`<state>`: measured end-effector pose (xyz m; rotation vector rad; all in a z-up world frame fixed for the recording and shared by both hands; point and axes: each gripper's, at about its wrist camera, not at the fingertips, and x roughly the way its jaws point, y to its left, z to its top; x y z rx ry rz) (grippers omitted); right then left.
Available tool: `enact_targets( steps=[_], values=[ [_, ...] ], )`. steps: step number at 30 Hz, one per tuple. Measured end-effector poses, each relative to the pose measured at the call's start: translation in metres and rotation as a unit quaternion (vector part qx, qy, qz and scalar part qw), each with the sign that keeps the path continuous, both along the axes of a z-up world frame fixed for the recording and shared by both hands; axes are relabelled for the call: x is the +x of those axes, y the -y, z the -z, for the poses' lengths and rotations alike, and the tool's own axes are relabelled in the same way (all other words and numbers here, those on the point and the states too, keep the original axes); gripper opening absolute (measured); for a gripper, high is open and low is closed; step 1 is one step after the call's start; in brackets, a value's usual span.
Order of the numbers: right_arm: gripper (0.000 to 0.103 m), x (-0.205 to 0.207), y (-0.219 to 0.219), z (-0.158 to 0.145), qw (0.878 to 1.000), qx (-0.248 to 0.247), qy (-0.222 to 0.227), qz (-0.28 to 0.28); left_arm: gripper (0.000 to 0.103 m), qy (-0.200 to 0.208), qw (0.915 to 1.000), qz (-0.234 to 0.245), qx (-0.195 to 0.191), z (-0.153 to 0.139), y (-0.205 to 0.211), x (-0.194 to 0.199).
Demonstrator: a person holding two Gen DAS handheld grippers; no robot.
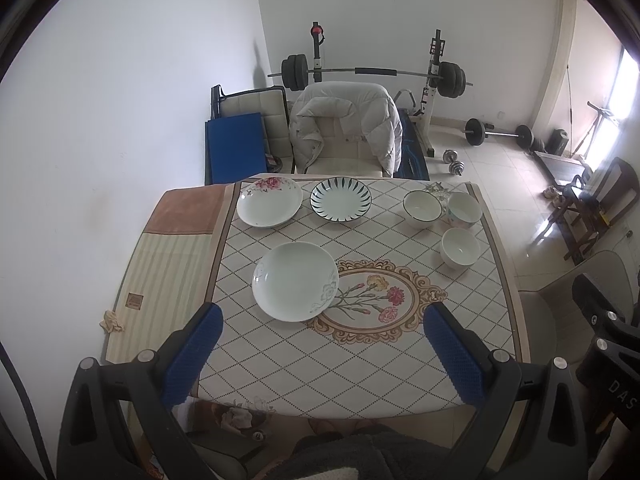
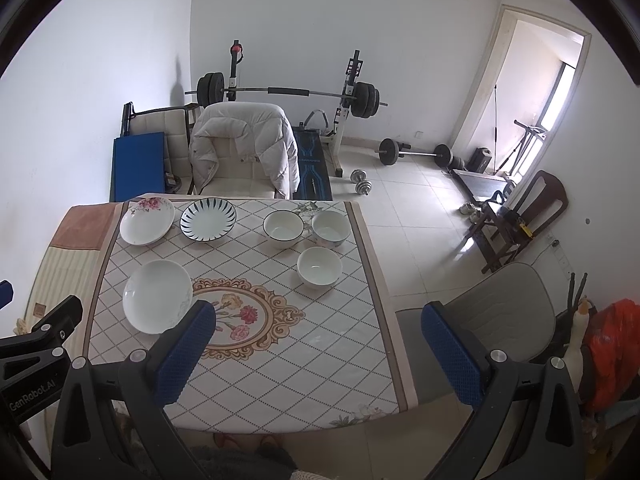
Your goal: Organize plates and bowls
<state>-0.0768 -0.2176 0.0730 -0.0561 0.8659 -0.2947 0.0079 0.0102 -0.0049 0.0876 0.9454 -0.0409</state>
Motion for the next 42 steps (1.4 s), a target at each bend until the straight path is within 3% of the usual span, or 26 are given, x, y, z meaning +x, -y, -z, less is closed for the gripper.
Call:
enact_targets(
  steps=[42],
  values=[
    [0.103,0.008,0.011,0.002,1.000,0.004,0.002,0.005,0.103,-0.001,1.0000,0.000,0.003,0.002,0.004,0.012]
  ],
)
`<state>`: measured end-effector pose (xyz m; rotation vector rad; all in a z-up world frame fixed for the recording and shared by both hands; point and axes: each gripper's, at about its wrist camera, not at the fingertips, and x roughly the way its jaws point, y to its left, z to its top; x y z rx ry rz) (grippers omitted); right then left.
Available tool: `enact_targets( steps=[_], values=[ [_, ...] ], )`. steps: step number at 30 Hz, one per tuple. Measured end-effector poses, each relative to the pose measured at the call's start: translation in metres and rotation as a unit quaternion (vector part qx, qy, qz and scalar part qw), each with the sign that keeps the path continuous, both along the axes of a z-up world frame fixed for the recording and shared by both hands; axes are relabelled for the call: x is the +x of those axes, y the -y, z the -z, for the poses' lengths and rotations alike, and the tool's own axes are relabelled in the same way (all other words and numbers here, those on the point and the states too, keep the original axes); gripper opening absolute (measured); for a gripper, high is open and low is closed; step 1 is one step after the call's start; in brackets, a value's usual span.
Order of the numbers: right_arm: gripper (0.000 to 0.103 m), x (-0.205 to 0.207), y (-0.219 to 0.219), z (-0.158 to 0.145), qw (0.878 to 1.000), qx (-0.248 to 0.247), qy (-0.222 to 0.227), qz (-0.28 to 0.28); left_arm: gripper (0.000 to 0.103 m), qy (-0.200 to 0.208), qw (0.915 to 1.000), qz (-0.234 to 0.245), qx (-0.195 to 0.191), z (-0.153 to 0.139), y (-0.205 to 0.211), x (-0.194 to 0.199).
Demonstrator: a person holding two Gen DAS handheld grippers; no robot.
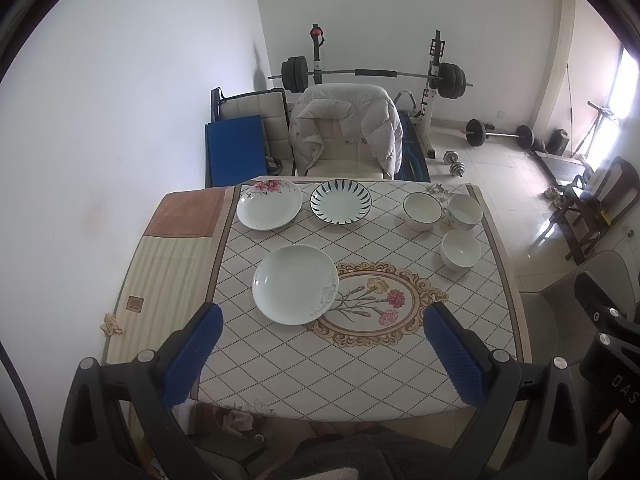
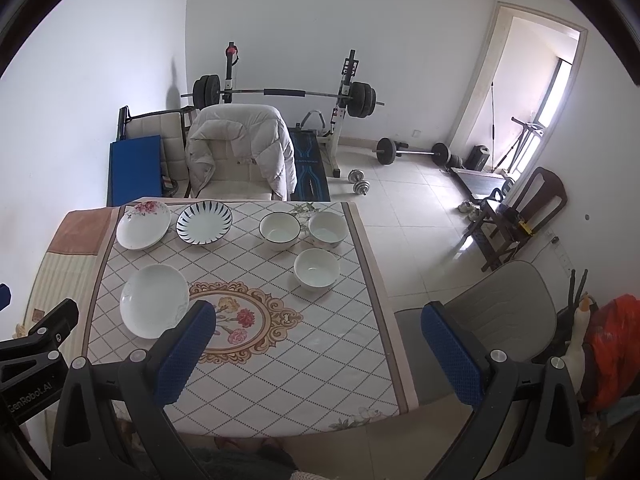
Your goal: Organize plates and bowls
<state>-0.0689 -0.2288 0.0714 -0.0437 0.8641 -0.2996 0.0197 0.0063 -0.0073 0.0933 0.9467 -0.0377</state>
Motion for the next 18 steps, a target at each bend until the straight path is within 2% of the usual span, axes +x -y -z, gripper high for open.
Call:
enact_targets(
  steps=[18],
  values=[
    [0.103,0.0006,-0.0055,0.0016,1.000,0.008,0.007,-0.005,0.103,0.009,0.9999,-0.007,0.008,-0.0009,-0.0028,0.0011]
  ],
)
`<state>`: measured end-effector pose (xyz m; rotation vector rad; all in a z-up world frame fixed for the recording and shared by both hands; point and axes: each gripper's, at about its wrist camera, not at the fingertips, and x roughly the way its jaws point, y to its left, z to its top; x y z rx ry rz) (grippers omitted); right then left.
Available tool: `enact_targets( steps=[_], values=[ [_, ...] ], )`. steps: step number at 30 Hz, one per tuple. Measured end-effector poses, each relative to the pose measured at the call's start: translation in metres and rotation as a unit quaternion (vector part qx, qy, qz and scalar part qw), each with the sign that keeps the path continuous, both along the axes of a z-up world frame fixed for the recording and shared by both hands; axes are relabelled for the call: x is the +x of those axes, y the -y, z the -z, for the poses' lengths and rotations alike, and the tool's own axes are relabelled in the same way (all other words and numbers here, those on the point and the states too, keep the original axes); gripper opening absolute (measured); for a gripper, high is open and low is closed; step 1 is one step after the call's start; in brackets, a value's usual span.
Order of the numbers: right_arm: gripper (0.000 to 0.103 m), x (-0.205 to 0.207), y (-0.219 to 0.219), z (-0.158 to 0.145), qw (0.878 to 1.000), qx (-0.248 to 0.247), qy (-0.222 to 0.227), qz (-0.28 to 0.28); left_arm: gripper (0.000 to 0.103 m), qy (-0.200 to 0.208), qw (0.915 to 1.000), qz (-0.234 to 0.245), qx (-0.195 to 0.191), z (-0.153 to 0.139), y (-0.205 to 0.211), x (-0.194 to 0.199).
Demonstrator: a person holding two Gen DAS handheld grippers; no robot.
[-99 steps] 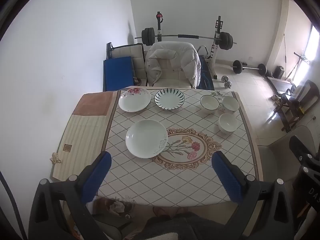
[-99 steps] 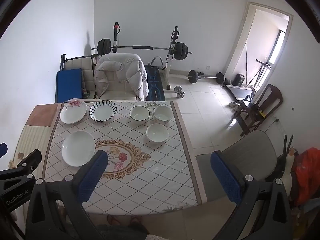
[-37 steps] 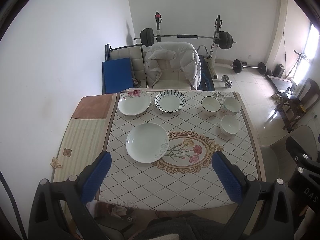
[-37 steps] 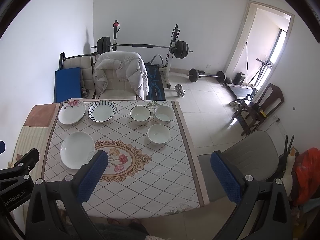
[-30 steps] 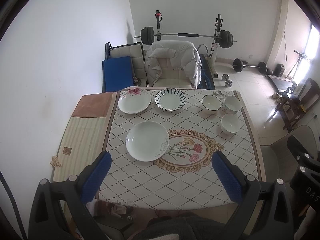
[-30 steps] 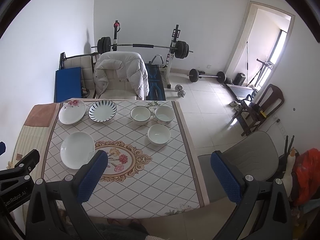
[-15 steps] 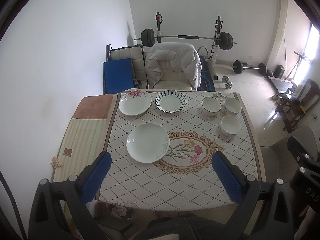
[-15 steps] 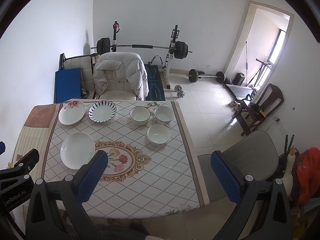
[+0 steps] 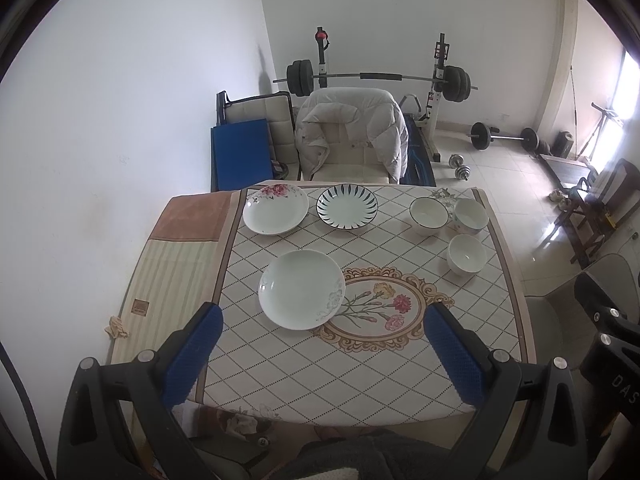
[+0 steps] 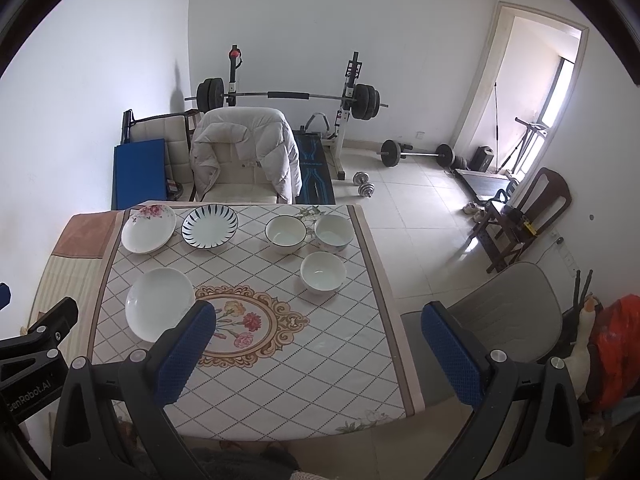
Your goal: Organize plates and bowls
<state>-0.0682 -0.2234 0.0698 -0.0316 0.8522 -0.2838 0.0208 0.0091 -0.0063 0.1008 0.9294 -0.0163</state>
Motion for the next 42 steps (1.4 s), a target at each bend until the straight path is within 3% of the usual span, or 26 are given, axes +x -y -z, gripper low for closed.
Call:
enact_targets(
  steps=[6,15,18,21,23,27,31,32,34,39,42],
  values=[
    [0.103,0.014,0.008,0.018,0.999,0.035,-0.001,-0.012,0.103,-0.002,0.9993,-0.037,0.010,0.024,-0.012,0.025],
    [0.103,0.095,0.001,0.132,0.983,0.114,-0.095,-0.105,0.103,-0.076,0.9894,-0.111,0.054,0.116,-0.077,0.088],
    [0.103,0.133,-0.013,0.179,0.971,0.150,-0.137,-0.125,0.103,-0.115,0.9863,-0.112,0.037,0.153,-0.101,0.113],
    [0.103,0.174,-0.031,0.227,0.956,0.194,-0.178,-0.133,0.103,-0.178,0.9788,-0.101,-0.012,0.197,-0.128,0.145],
    [0.103,0.203,-0.048,0.261,0.948,0.206,-0.202,-0.135,0.095,-0.208,0.9728,-0.095,-0.040,0.224,-0.144,0.167],
    [0.103,0.254,-0.078,0.321,0.929,0.232,-0.255,-0.135,0.091,-0.261,0.9591,-0.077,-0.077,0.281,-0.172,0.213],
    [0.103,0.300,-0.103,0.378,0.899,0.282,-0.311,-0.124,0.067,-0.310,0.9401,-0.057,-0.131,0.334,-0.195,0.255],
    [0.103,0.307,-0.107,0.389,0.893,0.291,-0.322,-0.120,0.059,-0.317,0.9380,-0.050,-0.132,0.344,-0.196,0.264],
    [0.102,0.323,-0.116,0.413,0.885,0.302,-0.336,-0.114,0.055,-0.327,0.9355,-0.035,-0.130,0.361,-0.199,0.278],
    [0.083,0.345,-0.128,0.456,0.866,0.318,-0.374,-0.094,0.045,-0.356,0.9224,-0.003,-0.149,0.389,-0.197,0.292],
    [0.071,0.351,-0.132,0.472,0.858,0.330,-0.386,-0.082,0.033,-0.372,0.9149,0.014,-0.155,0.401,-0.193,0.293]
  ],
)
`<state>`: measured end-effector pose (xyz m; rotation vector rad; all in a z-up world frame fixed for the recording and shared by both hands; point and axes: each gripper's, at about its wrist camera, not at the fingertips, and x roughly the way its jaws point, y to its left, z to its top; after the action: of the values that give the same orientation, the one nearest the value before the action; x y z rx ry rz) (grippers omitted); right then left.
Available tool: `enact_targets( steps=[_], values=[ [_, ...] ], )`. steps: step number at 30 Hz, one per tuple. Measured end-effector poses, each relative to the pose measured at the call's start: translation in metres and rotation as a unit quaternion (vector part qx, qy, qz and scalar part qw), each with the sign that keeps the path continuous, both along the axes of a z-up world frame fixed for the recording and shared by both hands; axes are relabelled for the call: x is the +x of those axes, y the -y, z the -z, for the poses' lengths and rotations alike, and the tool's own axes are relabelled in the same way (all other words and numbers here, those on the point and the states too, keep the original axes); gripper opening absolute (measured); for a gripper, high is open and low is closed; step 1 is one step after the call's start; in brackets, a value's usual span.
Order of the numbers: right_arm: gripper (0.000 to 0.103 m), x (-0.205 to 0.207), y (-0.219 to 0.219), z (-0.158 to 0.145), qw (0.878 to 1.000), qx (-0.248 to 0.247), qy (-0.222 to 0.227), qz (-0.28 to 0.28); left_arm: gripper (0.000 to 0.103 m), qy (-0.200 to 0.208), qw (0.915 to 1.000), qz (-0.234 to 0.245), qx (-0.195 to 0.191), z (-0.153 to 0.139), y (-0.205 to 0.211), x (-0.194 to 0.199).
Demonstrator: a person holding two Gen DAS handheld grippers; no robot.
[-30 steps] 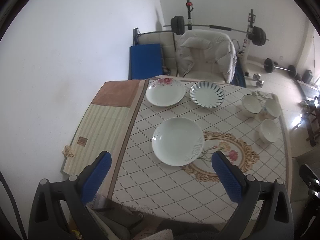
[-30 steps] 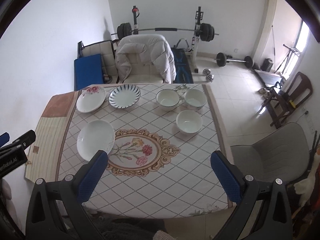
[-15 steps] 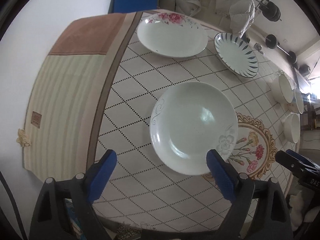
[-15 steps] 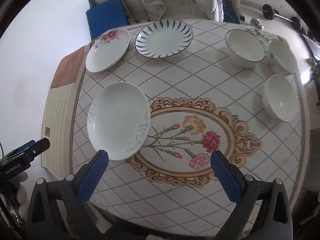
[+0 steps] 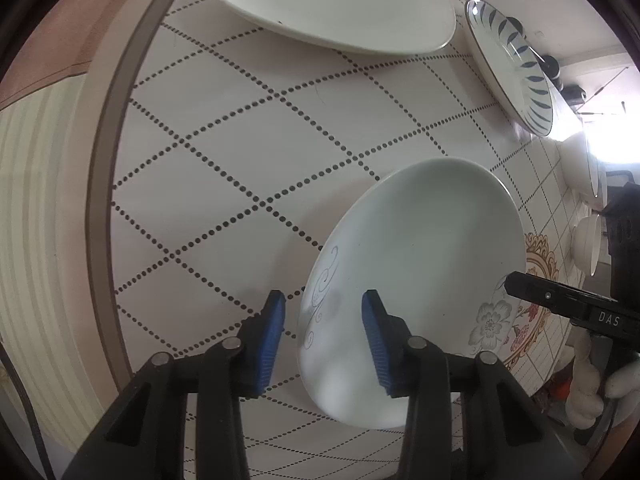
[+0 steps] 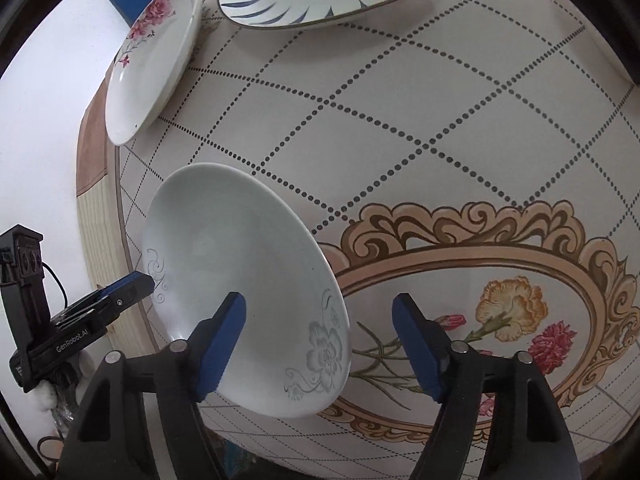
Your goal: Organize plates and bowls
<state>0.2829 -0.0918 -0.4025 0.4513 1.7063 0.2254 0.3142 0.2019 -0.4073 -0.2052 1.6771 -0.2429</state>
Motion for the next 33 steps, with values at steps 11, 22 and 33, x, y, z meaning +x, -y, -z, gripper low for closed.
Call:
enact_targets(
  steps=[11,22,33],
  values=[
    [0.022,0.002,-0.013,0.024,1.000,0.004,-0.016,-0.010,0.023,0.002,1.0000,0.003,0.000,0.014,0.000,0.002],
    [0.019,-0.003,0.013,0.009,1.000,-0.008,0.022,-0.011,0.019,0.025,0.9995,0.013,0.013,-0.004,0.032,0.006],
    [0.019,-0.002,0.101,-0.022,0.997,-0.025,0.054,0.043,0.019,0.050,0.9967,0.064,-0.009,-0.018,0.123,0.040]
  ],
)
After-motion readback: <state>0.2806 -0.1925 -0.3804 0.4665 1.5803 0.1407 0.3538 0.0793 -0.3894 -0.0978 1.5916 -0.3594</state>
